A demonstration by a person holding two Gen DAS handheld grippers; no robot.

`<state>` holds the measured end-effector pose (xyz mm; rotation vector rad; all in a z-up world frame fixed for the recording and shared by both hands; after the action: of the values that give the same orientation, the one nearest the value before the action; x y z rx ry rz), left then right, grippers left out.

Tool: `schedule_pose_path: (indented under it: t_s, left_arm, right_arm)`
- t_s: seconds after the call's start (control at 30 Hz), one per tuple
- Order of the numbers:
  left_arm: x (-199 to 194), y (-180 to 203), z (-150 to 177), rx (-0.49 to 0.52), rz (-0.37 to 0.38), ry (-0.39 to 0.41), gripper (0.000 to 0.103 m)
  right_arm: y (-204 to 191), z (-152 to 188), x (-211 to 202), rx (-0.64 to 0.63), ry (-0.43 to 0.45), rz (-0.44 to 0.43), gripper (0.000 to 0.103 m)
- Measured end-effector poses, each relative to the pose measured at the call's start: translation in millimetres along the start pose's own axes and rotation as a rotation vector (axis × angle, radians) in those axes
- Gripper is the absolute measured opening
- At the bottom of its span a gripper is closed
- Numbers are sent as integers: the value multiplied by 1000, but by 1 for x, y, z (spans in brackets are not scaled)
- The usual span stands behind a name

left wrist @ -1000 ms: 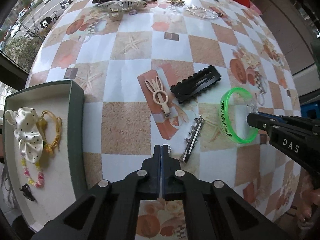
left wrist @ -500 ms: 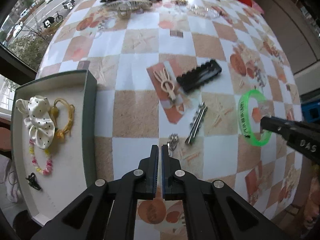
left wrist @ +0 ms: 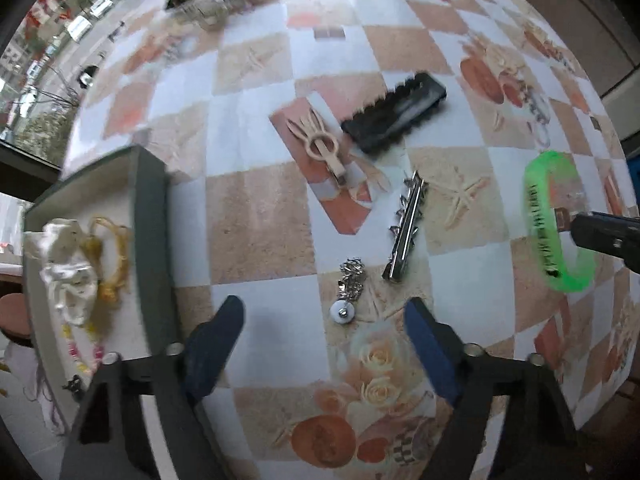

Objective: Organize jewelry
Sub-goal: 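Lift the green bangle with right tool while left regrasps the silver charm, then carry the bangle and charm into the grey tray and open both tools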

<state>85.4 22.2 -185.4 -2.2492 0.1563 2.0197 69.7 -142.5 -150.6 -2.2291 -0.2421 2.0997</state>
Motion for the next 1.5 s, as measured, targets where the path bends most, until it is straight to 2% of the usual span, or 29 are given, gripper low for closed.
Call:
schedule_pose_path:
  t_s: [0.13,0.2,0.3,0.37,0.4,0.57,0.8,1.03,1.27,1.5]
  left_arm:
    - [6,1,-1,16,25,-2,79]
    - [5,2,-2,25,29,6,70]
    - [1,4,-4,33,35,14,47]
    - [-4,4,-4,36,44,14,21]
    - [-4,4,-5,34,52,12,15]
    - [-14,2,0,12,92,29,15]
    - [-53,-9,8,-64,158,89,15]
    - [-90,-24,19,-100,175,157,15]
    - [-115,-50,36,-180,172,212,15]
    - [-129,-95,72,-285,139,238,15]
  right_arm:
    - [1,3,-1,5,2,-1,11]
    - [2,4,-2,8,3,-3,11]
    - [1,7,-4,8,3,-7,11]
    - [-1,9,-6,4,6,-9,11]
    - [-3,9,-7,1,6,-11,11]
    - [-8,12,-11,-7,12,-18,11]
    - [-15,15,-21,-20,14,-36,11]
    - [-30,12,-35,-55,28,-57,11]
    - [-69,8,-48,-142,42,-79,11]
    - [-136,9,-49,-279,30,-110,11]
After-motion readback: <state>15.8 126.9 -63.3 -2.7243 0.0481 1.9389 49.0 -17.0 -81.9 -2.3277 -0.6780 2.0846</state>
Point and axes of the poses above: each gripper's, at about its wrist camera, not at the fingertips, and x roughly the way its jaws point, y to its right, z to its underside, the point moved 3 cm from there along x, roughly the way its jaws point, and after that the axes turned 3 degrees about x, right-handed, at the moved point
